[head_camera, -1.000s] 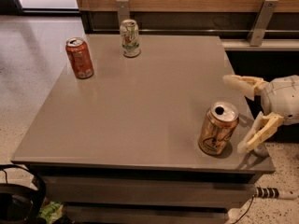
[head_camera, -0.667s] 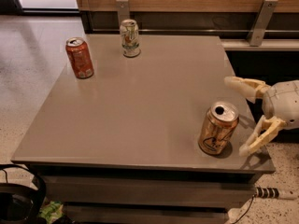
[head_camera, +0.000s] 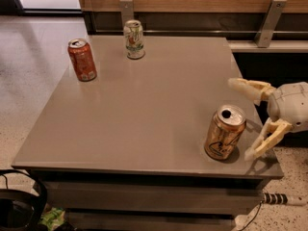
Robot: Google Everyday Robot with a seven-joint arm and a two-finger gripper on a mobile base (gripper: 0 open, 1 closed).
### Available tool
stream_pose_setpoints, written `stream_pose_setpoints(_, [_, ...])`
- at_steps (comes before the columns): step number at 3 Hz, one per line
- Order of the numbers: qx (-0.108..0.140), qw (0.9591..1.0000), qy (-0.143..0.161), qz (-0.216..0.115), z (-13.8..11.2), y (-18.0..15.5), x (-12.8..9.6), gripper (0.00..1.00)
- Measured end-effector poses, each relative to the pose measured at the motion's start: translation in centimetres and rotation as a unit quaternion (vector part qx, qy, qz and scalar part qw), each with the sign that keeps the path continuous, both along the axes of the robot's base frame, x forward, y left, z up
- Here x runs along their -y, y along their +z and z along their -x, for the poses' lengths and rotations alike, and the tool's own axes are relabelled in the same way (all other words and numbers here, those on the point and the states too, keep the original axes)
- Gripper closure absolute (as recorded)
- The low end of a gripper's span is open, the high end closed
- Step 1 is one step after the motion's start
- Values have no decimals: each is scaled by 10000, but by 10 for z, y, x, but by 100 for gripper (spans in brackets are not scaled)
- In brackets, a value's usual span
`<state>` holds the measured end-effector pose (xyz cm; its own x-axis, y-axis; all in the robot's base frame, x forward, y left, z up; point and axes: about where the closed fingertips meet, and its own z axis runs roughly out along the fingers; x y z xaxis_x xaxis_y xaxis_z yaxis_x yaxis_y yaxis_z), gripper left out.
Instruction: Move orange can near 7up can
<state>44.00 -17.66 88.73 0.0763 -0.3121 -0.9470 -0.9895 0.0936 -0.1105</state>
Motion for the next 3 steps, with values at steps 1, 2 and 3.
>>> stream_pose_setpoints(1, [66,9998,44,-175,12,2,-11,0])
stream_pose_setpoints(2, [116,9995,26,-304,21,2,-17,0])
stream_pose_setpoints(3, [115,9994,-15,-337,23,-1,-19,0])
